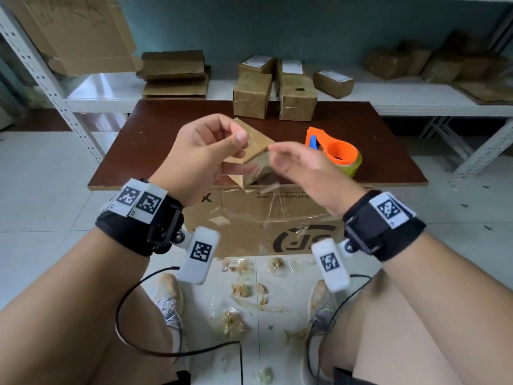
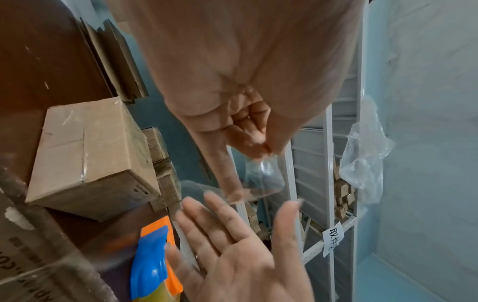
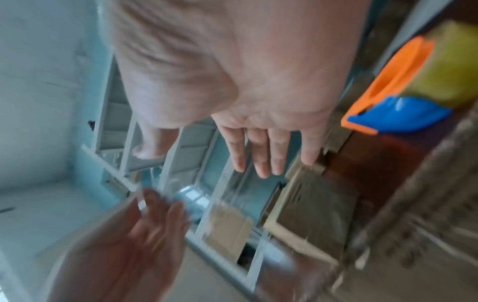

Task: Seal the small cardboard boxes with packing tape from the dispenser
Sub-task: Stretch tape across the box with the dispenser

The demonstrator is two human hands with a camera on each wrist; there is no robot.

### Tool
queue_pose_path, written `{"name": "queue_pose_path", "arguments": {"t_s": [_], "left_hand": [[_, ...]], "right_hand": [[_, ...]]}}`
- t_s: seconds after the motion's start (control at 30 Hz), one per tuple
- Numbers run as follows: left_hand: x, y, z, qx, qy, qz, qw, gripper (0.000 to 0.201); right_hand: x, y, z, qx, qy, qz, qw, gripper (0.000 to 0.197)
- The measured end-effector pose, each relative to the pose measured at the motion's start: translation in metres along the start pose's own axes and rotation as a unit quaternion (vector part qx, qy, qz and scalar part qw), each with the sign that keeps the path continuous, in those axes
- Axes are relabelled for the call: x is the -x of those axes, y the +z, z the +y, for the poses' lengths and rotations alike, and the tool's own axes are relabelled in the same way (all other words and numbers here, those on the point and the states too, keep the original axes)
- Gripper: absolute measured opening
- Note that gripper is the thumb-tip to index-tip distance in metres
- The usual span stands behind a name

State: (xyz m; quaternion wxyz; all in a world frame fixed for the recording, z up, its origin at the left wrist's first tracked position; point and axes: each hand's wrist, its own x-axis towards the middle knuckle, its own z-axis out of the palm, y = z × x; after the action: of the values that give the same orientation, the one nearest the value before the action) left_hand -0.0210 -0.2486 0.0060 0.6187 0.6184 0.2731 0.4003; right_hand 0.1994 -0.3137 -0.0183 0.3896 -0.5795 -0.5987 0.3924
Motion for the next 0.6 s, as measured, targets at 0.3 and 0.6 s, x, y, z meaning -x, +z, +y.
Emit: {"name": "queue_pose_path", "arguments": {"t_s": [0.3, 0.6], "left_hand": [[-0.007, -0.002, 0.001, 0.054, 0.099, 0.066, 0.991, 0.009], [-0.052, -0.039, -0.007, -0.040, 0.199, 0.221, 0.954, 0.008]], "right_hand": [[-0.001, 0.016, 0.016, 0.116, 0.020, 0.013, 0.993, 0.025], [0.002, 0.001, 0.006, 0.132, 0.079, 0.037, 0.987, 0.051]]}}
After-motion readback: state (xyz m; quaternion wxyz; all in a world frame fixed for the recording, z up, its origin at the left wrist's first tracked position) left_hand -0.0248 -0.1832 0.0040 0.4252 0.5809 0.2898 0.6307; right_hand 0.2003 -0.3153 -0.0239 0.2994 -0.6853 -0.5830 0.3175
